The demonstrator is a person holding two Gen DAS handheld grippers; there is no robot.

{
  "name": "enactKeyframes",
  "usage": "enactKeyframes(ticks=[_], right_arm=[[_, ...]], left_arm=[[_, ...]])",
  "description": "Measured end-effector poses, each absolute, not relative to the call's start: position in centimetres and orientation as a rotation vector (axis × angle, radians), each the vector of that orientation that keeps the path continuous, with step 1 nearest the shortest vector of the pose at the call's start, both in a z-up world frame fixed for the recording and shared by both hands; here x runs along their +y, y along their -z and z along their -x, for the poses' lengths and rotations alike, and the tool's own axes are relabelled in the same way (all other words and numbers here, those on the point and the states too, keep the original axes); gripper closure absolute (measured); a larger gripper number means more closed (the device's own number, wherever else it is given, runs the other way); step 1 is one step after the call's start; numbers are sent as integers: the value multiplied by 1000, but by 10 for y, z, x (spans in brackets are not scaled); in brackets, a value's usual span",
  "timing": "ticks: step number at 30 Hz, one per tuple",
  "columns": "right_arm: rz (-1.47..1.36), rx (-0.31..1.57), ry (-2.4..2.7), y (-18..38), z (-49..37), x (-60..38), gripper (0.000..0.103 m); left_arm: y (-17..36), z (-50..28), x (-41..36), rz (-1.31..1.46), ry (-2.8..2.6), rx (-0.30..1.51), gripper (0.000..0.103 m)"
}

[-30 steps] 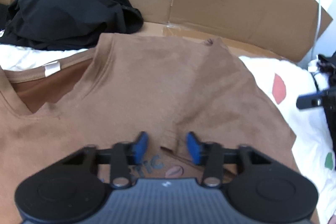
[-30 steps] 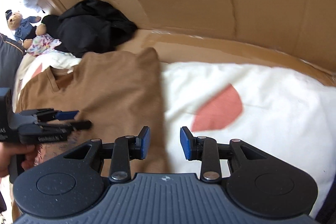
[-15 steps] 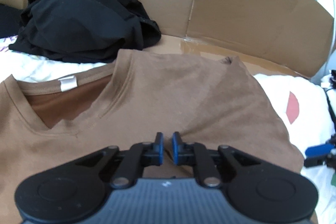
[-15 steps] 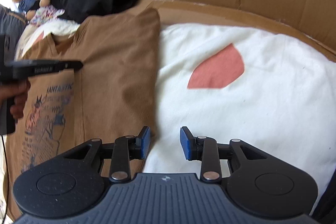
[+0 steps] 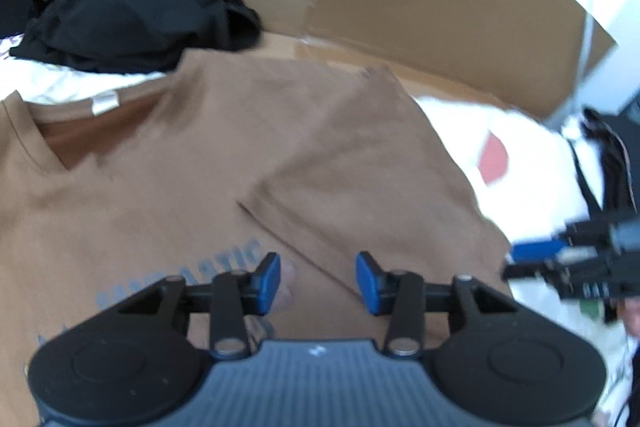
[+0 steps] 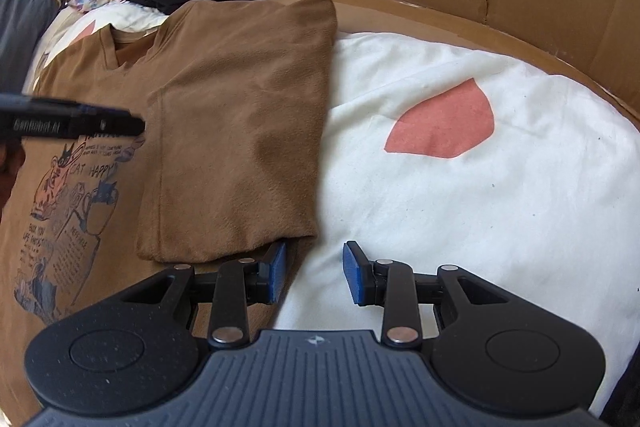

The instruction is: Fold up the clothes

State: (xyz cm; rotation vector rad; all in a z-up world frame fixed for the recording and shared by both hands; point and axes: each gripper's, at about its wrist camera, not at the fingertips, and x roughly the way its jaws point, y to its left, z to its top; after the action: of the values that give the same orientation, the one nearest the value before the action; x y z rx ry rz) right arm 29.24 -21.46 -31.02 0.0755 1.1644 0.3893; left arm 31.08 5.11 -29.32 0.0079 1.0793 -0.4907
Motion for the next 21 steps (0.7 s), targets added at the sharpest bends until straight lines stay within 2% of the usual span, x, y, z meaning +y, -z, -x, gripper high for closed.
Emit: enactKeyframes(ticks=[3, 11, 15, 18, 21], right_arm=[[-64, 1167, -391, 309, -291, -215, 68], [-43, 1165, -376, 310, -288, -210, 68], [-45, 1163, -385, 309, -287, -209, 68], [-57, 1164, -385, 309, -286, -211, 68], [-63, 1162, -389, 308, -283, -212, 68]], left_arm=[[292, -292, 43, -30, 535, 1076, 47], [301, -267, 15, -11, 593, 1125, 46], [303, -257, -2, -95, 595, 1103, 46], [305, -252, -15, -167, 602, 1085, 38], [307, -252, -20, -186, 614, 1075, 38]])
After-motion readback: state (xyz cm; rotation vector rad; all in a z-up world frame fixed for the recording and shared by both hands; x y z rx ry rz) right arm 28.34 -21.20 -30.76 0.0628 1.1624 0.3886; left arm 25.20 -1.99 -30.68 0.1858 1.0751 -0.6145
